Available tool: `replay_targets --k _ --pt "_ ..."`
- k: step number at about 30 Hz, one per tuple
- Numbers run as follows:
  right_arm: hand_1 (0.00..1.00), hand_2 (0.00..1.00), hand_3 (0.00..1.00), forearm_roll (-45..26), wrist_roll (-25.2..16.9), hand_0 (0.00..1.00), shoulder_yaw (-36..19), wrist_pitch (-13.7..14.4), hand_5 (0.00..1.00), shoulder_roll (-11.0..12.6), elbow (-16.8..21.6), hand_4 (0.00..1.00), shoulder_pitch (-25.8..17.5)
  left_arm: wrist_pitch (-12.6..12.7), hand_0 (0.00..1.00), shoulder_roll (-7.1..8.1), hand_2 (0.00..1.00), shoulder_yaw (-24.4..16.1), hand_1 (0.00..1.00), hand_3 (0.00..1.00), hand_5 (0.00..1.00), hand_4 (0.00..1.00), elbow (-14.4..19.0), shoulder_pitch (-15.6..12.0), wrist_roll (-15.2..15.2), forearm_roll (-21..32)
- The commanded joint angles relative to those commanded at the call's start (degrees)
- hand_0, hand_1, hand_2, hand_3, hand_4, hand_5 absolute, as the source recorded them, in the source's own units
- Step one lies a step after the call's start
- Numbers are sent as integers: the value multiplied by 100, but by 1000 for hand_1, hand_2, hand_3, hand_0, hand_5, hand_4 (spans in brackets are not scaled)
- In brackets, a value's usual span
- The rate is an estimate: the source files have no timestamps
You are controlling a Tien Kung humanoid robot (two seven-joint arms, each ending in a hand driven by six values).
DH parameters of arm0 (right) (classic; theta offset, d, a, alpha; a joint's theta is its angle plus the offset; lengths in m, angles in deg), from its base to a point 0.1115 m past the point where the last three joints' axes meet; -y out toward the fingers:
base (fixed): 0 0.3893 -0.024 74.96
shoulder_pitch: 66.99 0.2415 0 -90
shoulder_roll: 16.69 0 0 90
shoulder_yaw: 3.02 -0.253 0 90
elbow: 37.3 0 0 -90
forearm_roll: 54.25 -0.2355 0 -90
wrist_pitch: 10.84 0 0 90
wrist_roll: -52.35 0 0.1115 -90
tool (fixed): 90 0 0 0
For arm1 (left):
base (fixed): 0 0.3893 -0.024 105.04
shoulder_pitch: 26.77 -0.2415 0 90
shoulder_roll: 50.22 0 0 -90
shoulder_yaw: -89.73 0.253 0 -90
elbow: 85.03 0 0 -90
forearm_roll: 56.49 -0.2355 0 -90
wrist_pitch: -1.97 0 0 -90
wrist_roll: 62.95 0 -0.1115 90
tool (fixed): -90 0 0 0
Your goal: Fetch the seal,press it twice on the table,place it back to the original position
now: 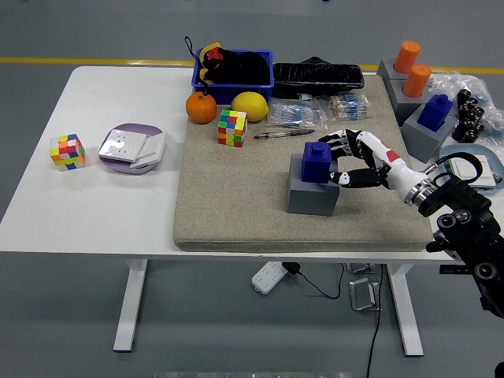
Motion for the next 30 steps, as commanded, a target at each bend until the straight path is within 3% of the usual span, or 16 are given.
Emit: replay_targets --k 17,25,30 --pt "410 407 445 -62 -80 514 -134 137 2 74 159 727 -4 -3 816 0 788 -15 817 837 407 800 -2 -1 3 11" --pt "407 405 440 -119 -30 513 -494 58 2 328 557 729 -85 -4 816 -2 788 -28 817 836 408 800 -8 -19 -1 8" --pt "405 404 441 -77 -47 512 -837 82 2 502 596 713 -192 -5 816 -11 788 -54 818 836 409 800 -6 -20 2 -3"
